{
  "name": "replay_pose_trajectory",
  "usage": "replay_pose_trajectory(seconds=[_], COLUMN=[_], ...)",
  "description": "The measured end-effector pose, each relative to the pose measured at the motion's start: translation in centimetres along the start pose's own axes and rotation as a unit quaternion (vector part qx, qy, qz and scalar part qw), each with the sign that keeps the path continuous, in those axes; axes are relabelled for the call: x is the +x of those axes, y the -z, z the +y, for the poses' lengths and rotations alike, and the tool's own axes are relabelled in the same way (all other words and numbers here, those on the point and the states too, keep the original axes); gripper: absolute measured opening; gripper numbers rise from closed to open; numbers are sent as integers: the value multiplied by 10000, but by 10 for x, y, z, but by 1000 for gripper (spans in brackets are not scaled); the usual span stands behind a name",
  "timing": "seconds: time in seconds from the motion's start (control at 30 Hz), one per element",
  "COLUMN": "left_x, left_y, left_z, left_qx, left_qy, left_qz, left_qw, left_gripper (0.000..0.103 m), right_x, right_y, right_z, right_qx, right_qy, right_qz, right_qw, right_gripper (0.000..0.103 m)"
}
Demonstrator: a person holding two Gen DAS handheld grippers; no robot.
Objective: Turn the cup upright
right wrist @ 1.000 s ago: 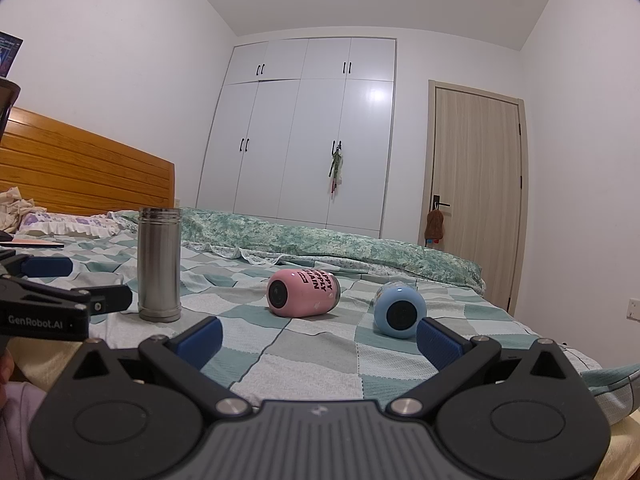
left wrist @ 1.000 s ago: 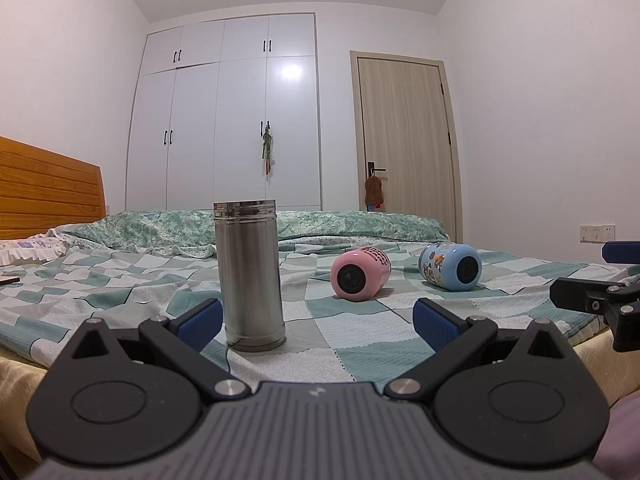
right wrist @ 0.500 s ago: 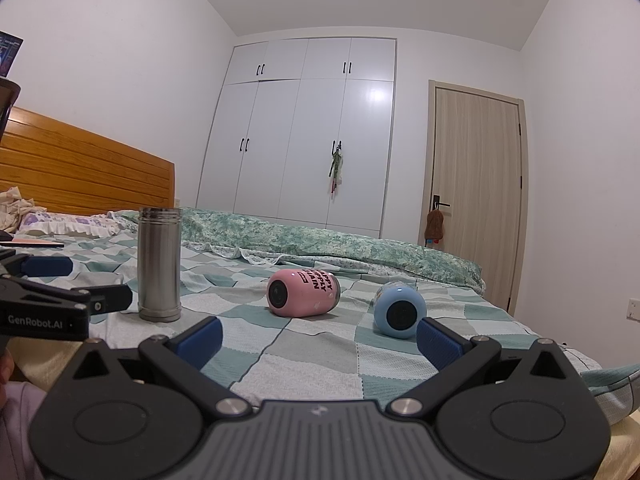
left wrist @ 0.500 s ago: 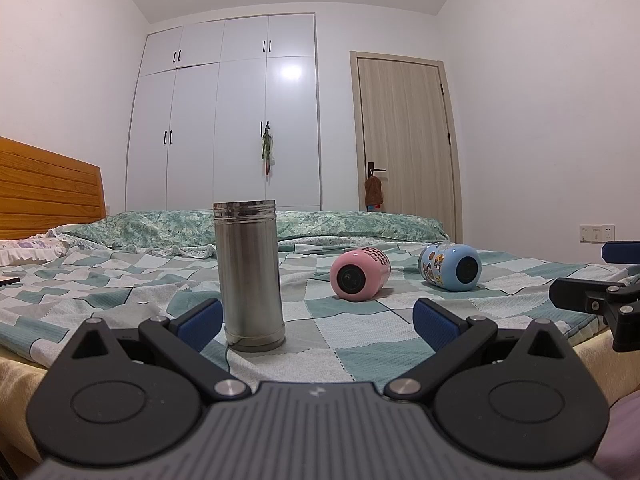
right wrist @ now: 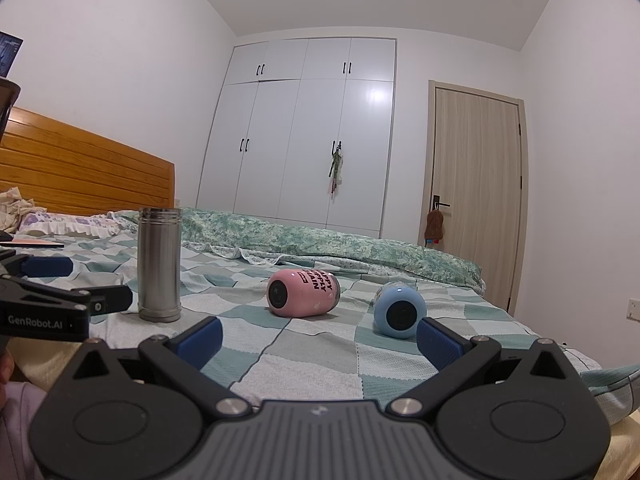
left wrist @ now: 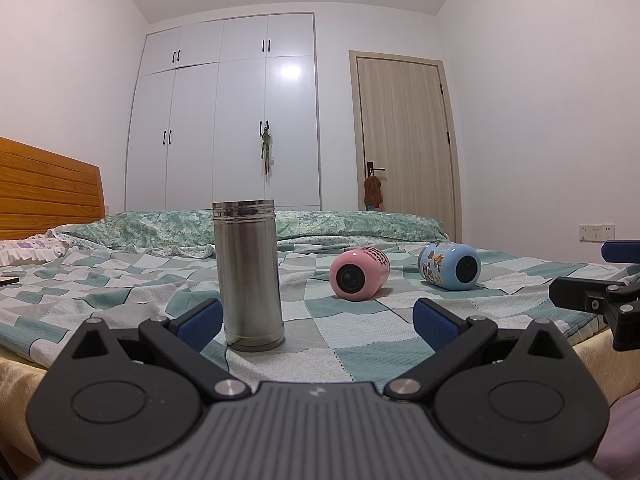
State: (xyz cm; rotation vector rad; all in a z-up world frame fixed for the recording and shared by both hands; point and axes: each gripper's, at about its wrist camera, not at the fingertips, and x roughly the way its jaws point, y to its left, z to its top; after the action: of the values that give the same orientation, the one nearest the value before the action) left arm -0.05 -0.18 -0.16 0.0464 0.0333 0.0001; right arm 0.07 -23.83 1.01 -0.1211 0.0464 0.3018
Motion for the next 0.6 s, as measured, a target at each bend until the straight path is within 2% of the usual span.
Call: replay_pose_trajectory(seconds=[0.47, 0.6], left_x=[2, 6], left_y=[0, -1], left_z=[-2, -5], left_qx=[10, 61], left_qy=[15, 71], left_qz=[17, 145], left_qw=[10000, 9999], left_gripper=[103, 103], right_x=[1, 3], right_y=[0, -1], right_z=[1, 0], right_qx=[-15, -35], right_qy=[2, 40], right_qz=[27, 97], right_qw=[10000, 9999], right_gripper=[103, 103])
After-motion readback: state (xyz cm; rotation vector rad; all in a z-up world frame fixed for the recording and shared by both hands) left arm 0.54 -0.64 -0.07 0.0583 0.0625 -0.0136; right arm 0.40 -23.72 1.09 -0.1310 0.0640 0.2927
